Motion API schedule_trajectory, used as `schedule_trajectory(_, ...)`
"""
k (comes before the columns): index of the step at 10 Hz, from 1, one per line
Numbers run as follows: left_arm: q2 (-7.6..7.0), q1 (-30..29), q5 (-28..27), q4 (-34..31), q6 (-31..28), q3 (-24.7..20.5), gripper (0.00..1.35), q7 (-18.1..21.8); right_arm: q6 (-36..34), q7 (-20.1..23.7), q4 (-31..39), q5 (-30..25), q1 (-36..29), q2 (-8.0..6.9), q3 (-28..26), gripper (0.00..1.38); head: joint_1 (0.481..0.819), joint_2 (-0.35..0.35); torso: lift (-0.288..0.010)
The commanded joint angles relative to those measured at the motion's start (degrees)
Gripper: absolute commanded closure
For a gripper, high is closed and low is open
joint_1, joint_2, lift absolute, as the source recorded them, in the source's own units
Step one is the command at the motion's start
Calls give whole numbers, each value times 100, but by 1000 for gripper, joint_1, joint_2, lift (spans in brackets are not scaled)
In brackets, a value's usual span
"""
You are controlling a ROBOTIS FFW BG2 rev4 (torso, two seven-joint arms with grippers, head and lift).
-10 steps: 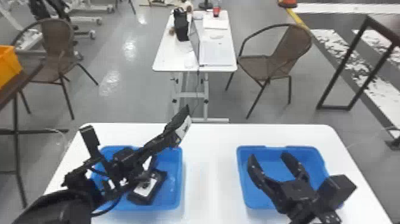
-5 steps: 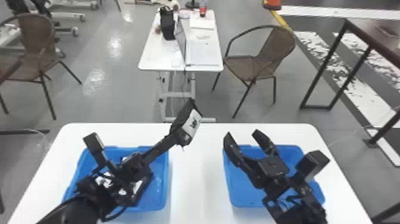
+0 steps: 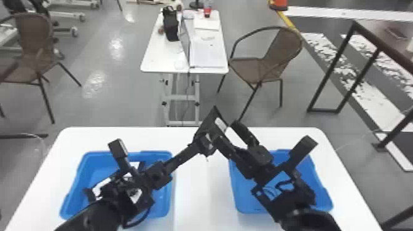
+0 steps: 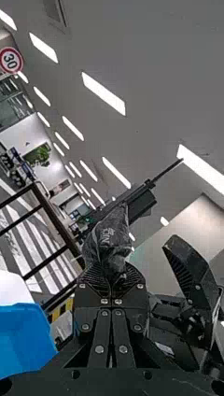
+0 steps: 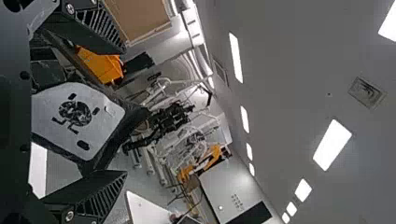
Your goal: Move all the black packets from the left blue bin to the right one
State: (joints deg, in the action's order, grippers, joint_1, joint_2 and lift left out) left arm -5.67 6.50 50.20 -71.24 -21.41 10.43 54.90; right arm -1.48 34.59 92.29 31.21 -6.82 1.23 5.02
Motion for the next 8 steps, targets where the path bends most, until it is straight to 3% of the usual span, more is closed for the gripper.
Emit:
schedule_trajectory(1, 40, 44, 43, 31, -4, 56, 1187, 20, -63, 4, -150, 69, 93, 0, 7, 104, 695, -72, 0)
schedule_trajectory(7, 66, 106, 227, 48, -48, 319, 1187, 56, -89, -4, -835, 245, 506, 0, -54, 133, 695, -93, 0)
schedule_trajectory(8, 84, 115, 219, 48, -74, 311, 1187, 56, -98, -4, -862, 298, 532, 35, -54, 506, 695, -100, 0)
